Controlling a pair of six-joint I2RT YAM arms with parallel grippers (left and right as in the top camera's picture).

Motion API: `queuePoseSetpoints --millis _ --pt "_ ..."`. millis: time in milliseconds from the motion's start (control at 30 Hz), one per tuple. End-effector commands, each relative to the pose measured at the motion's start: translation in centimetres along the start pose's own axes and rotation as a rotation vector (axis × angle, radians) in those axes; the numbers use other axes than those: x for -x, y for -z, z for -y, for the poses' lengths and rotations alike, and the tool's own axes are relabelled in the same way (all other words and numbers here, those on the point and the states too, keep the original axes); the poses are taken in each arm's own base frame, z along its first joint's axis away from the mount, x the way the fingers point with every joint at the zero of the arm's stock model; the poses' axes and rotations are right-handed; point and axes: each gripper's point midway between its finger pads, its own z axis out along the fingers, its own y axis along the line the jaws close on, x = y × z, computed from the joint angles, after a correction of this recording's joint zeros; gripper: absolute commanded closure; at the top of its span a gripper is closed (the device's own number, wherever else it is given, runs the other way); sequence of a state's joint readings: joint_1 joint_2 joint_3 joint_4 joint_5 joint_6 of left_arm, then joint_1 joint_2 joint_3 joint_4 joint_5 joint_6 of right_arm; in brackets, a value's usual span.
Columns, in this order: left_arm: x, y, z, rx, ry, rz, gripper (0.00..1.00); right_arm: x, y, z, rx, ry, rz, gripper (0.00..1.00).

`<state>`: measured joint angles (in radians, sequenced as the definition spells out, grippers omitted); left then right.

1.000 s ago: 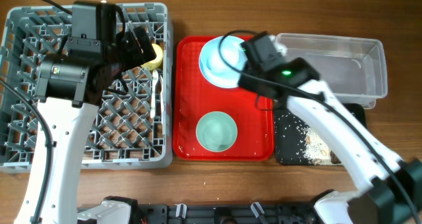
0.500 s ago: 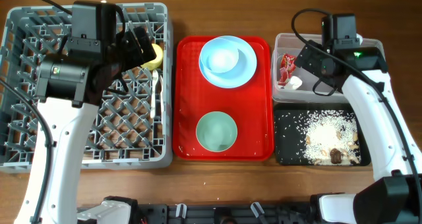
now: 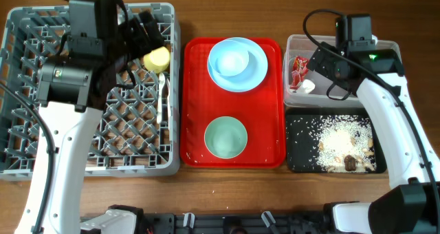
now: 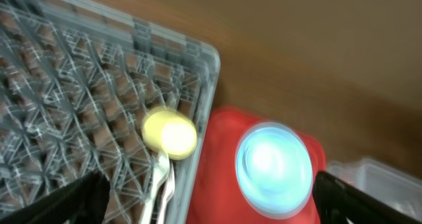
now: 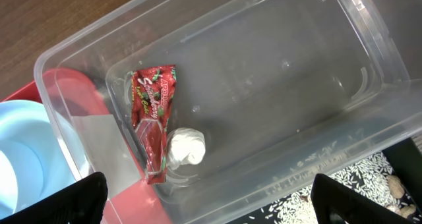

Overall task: Sort waste into correct bins and load items into the dishwasher rack
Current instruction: 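Move the left gripper to the green bowl and grasp its rim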

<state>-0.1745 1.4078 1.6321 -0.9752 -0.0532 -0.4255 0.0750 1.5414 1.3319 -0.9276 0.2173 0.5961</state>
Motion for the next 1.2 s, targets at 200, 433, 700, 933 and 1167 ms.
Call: queuePoseSetpoints --millis 200,433,700,933,1167 --pt "-14.7 1.9 2.3 -0.081 -0.052 -0.64 0.96 -0.1 -0.4 -0.1 0.001 0.016 -0.011 0.0" --pt "-26.5 0.5 9.0 -0.187 -0.289 -0.74 0.95 -0.1 -0.4 -0.1 0.001 0.016 -0.011 0.0" --pt "-36.6 -4.5 11.1 -0.147 -0.426 -0.637 0.71 -0.1 -0.4 -0.1 0.001 0.016 -0.011 0.0" --pt "-39.8 -8.9 8.7 0.021 -0.53 -0.613 0.77 -0.1 -0.4 -0.1 0.001 0.016 -0.012 0.0" --pt "-37.9 -7.2 10.3 -0.024 -0.514 -0.588 0.76 -0.1 -0.4 -0.1 0.001 0.016 -0.011 0.0"
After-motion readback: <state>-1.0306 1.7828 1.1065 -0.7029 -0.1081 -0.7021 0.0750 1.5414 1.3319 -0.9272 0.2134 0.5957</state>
